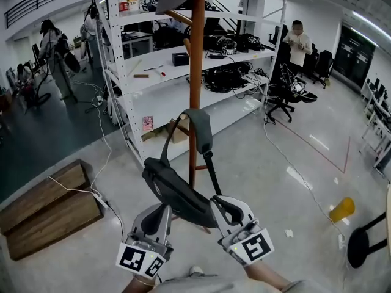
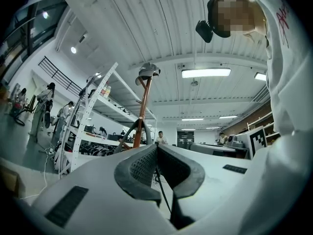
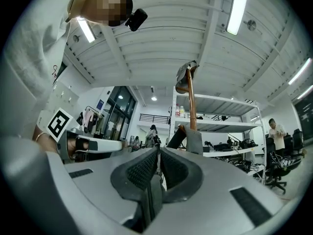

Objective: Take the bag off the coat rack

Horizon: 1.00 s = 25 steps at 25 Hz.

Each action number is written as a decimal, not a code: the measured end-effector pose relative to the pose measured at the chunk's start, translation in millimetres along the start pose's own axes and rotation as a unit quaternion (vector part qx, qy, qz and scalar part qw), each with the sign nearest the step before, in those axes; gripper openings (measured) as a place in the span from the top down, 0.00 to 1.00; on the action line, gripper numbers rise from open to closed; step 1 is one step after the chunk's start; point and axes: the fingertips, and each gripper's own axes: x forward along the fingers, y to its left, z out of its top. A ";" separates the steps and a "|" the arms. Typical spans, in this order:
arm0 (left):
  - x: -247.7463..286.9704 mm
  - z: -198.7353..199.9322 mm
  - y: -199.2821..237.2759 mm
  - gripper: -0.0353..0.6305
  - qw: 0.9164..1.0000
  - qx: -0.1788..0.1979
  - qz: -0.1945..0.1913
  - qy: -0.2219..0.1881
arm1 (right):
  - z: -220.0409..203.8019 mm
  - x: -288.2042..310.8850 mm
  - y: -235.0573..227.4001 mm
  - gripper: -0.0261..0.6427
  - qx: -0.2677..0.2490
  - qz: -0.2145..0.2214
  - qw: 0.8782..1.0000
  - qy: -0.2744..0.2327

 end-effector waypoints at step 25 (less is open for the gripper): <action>-10.9 3.7 34.5 0.92 1.000 -0.007 0.012 0.006 | 1.1 159.6 -122.8 0.61 -0.078 -0.119 0.983 0.114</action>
